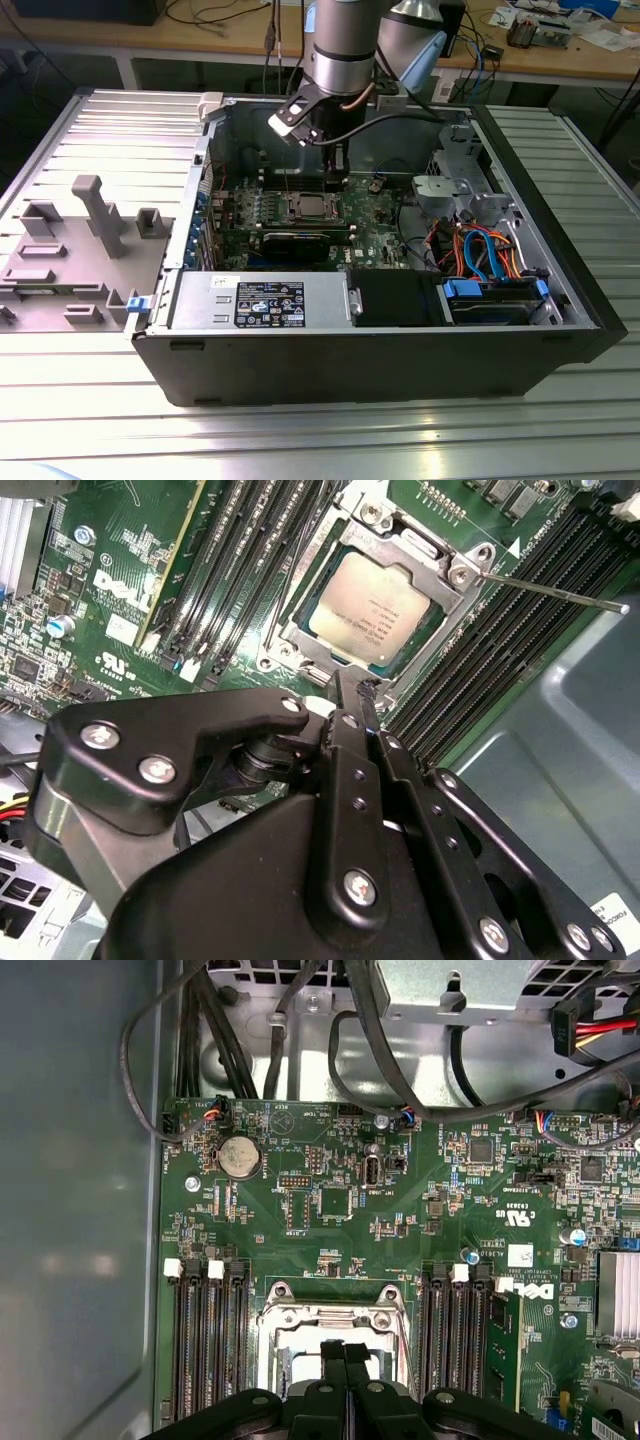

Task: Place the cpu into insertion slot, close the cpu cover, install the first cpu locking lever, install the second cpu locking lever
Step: 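Close the cpu cover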

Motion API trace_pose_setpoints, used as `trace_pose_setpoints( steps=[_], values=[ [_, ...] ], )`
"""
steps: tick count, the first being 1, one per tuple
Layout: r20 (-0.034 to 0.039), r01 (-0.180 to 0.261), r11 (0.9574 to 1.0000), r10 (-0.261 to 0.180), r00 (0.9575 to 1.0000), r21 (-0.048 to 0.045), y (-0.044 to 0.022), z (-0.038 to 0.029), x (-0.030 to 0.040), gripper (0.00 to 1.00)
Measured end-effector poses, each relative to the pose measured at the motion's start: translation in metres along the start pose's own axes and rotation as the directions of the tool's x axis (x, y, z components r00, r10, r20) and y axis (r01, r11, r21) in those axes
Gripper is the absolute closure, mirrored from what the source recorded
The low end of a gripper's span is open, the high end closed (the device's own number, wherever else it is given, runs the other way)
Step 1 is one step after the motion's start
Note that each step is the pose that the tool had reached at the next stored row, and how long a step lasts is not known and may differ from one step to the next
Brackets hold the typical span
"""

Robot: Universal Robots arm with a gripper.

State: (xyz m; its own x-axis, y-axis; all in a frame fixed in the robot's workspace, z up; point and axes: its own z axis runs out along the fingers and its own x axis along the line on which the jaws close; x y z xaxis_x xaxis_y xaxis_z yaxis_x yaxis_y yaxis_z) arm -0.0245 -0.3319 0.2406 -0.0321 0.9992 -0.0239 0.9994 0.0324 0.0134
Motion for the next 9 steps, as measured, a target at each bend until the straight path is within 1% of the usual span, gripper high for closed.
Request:
trace_pose_setpoints(
  steps=[9],
  values=[
    [-0.0001, 0.0, 1.0, 0.0, 1.0, 0.0, -0.0013, 0.0, 0.0, 0.89]
  ],
)
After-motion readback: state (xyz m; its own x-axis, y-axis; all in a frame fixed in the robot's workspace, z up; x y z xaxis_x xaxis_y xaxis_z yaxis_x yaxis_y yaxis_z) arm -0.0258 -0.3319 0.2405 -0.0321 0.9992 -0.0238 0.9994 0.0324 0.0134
